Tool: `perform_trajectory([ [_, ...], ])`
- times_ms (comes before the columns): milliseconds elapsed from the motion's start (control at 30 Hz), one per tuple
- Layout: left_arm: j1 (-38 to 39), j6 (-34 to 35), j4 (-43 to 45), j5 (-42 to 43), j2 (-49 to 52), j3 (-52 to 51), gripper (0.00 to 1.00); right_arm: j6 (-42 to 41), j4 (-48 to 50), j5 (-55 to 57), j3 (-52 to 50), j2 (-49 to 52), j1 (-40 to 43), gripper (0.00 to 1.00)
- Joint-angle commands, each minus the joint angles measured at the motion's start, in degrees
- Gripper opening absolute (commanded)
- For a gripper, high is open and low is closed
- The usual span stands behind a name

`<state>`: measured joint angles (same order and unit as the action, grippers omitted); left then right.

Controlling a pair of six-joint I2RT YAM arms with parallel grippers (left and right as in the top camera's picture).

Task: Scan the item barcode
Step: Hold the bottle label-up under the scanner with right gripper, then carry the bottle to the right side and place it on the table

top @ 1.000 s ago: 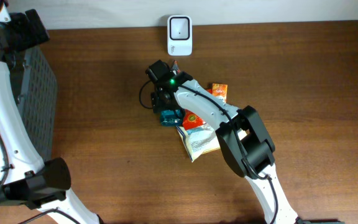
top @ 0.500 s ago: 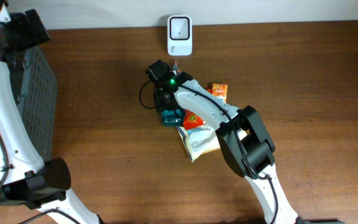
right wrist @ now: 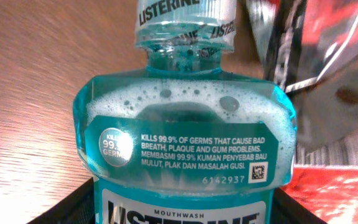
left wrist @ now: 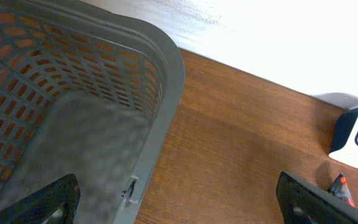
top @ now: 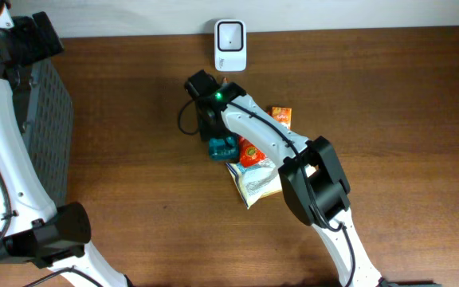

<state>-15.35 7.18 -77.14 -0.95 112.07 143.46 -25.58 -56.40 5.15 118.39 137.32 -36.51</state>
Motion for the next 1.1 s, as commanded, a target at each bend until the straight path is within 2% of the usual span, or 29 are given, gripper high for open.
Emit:
perform_trajectory([
  [0,-0.20,0.52,-0.07,0.35,-0.46,0.04,0.99,1.40,0.04,2.32,5.86,-0.79,0.81,0.59],
  [133,-0.20,0.52,-0.07,0.35,-0.46,0.04,0.99,1.81,4.24,3.26,10.88,-0.79,4.17,0.59],
  [333,-0.20,0.52,-0.07,0.35,-0.46,0.04,0.99,4.46,15.28,2.54,11.15,-0.59,8.85,0.58],
  [633,-0.20,0.52,-0.07,0.35,-0.46,0.04,0.99,9.55,34.71,2.47,11.15,1.01,9.49,0.56],
  [833,-0.20,0.52,-0.07,0.35,-0.46,0.04,0.99,10.43,40.54,9.20,11.08,3.96,9.64,0.56],
  [867,-0.20,0.52,-0.07,0.35,-0.46,0.04,0.99,10.99,42.05,10.05,11.06,4.70,9.64,0.53],
  [1067,-0.20,0.52,-0.07,0.35,-0.46,0.04,0.99,13.35,45.05,11.04,11.04,7.08,10.03,0.53],
])
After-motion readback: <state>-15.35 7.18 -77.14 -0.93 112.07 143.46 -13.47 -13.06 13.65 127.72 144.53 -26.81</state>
